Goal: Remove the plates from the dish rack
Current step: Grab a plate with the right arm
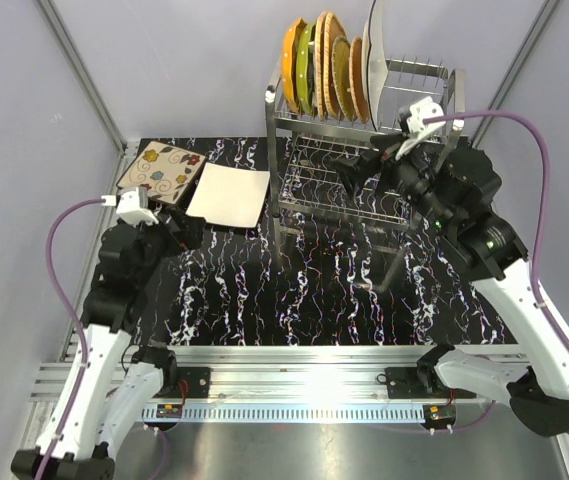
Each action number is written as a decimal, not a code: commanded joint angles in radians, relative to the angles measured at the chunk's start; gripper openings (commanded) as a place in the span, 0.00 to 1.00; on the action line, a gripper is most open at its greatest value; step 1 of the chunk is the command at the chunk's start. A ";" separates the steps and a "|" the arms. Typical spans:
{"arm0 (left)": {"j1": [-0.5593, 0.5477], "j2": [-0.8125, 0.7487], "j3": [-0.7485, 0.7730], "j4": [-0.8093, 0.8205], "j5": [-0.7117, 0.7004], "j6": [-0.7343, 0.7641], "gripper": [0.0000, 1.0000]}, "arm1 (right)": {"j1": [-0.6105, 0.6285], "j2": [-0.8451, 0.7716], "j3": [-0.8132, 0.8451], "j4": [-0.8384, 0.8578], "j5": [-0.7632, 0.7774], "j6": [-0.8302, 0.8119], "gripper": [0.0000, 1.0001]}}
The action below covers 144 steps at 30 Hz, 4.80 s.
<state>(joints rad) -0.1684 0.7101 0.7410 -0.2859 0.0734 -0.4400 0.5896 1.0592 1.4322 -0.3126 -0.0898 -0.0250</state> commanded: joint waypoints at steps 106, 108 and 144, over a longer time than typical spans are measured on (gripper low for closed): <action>0.001 -0.311 0.047 -0.225 -0.029 0.084 0.99 | -0.247 0.550 0.635 0.369 0.176 -0.108 0.00; 0.001 -0.310 0.049 -0.225 -0.026 0.083 0.99 | -0.247 0.545 0.648 0.368 0.173 -0.115 0.00; 0.003 -0.218 0.081 -0.061 0.078 -0.250 0.99 | -0.247 0.303 0.493 0.464 0.010 -0.365 0.00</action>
<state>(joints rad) -0.1684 0.4873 0.7853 -0.4065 0.1532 -0.6098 0.3340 1.4647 1.9213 -0.1169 -0.0147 -0.3138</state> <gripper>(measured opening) 0.987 0.147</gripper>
